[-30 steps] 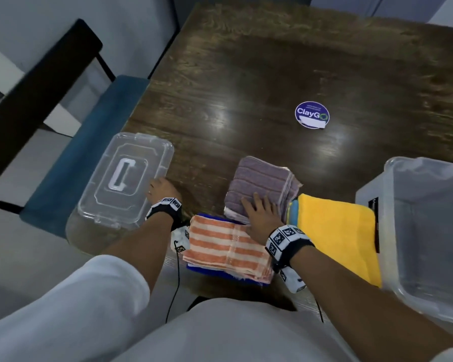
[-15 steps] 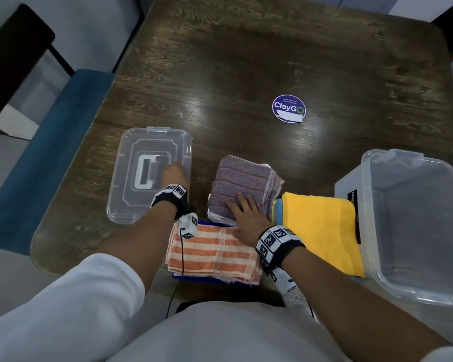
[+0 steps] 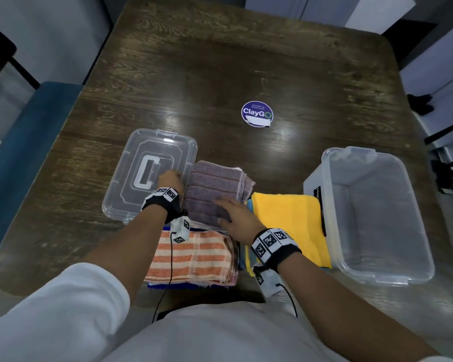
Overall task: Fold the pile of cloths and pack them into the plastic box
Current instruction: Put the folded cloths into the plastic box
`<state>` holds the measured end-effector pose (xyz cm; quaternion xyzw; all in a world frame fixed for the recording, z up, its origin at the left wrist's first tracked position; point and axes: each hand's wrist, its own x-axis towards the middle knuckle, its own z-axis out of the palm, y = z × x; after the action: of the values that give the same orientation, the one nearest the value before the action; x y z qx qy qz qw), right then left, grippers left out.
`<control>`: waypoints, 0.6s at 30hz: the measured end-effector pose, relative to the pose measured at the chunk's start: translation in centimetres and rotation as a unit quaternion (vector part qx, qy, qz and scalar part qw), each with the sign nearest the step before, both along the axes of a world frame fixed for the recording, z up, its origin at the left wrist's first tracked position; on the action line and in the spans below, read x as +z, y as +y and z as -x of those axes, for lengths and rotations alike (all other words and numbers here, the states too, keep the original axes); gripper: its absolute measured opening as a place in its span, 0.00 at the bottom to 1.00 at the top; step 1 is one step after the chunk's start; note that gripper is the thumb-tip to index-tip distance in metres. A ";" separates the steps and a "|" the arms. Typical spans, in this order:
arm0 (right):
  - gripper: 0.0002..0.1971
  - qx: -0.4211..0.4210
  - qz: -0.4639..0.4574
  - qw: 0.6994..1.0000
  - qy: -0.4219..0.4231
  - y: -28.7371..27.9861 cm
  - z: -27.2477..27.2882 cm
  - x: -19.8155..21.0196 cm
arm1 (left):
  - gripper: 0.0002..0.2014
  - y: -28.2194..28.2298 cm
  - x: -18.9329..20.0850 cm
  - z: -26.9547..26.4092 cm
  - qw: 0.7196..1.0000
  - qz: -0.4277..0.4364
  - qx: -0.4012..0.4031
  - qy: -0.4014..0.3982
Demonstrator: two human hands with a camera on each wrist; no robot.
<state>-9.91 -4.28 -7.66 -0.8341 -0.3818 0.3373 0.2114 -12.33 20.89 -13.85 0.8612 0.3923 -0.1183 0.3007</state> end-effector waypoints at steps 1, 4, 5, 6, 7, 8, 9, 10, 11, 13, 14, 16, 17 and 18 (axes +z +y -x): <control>0.25 -0.021 -0.026 0.999 0.002 -0.6 -0.4 0.5 | 0.14 -0.3 0.6 -0.2 1.000 -0.002 -0.001 0.009; 0.17 -0.105 -0.097 0.990 0.008 -2.3 -1.8 2.7 | 0.18 -2.0 2.5 -1.2 0.999 -0.018 0.015 -0.027; 0.16 -0.139 -0.129 0.982 0.012 -2.8 -2.3 3.5 | 0.18 -2.8 3.1 -1.6 0.997 -0.025 0.016 -0.065; 0.16 -0.171 -0.162 0.972 0.014 -3.4 -2.7 4.2 | 0.18 -3.8 3.7 -2.2 0.994 -0.022 0.013 -0.104; 0.17 -0.197 -0.193 0.961 0.010 -4.1 -3.2 4.8 | 0.17 -5.1 4.3 -2.7 0.991 -0.009 0.000 -0.136; 0.19 -0.216 -0.213 0.953 -0.003 -4.8 -3.6 5.1 | 0.16 -6.6 5.0 -3.2 0.987 0.010 -0.023 -0.158; 0.19 -0.231 -0.224 0.947 -0.020 -5.5 -4.0 5.4 | 0.15 -8.2 5.7 -3.6 0.983 0.033 -0.053 -0.171; 0.19 -0.244 -0.227 0.942 -0.038 -6.2 -4.5 5.5 | 0.14 -9.9 6.3 -4.0 0.979 0.061 -0.083 -0.178; 0.19 -0.254 -0.221 0.940 -0.054 -6.9 -4.9 5.5 | 0.14 -11.5 7.0 -4.2 0.973 0.091 -0.114 -0.177; 0.20 -0.264 -0.171 0.946 -0.081 -8.2 -5.9 5.1 | 0.16 -14.2 7.5 -4.6 0.962 0.140 -0.174 -0.155; 0.21 -0.261 -0.122 0.954 -0.087 -8.8 -6.3 4.6 | 0.19 -15.2 7.6 -4.8 0.959 0.147 -0.199 -0.136; 0.26 -0.239 -0.005 0.968 -0.081 -9.7 -6.7 3.6 | 0.24 -16.8 7.5 -5.3 0.955 0.119 -0.255 -0.092; 0.30 -0.221 0.045 0.971 -0.079 -10.1 -6.5 3.1 | 0.27 -17.3 7.4 -5.4 0.950 0.103 -0.286 -0.065; 0.32 -0.202 0.080 0.973 -0.082 -10.5 -6.2 2.6 | 0.30 -17.8 7.4 -5.5 0.944 0.090 -0.316 -0.034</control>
<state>-3.72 -14.74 -5.09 -0.9332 -0.1929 0.2470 0.1755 -6.82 3.09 -6.46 0.9137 0.0769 -0.2125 0.3377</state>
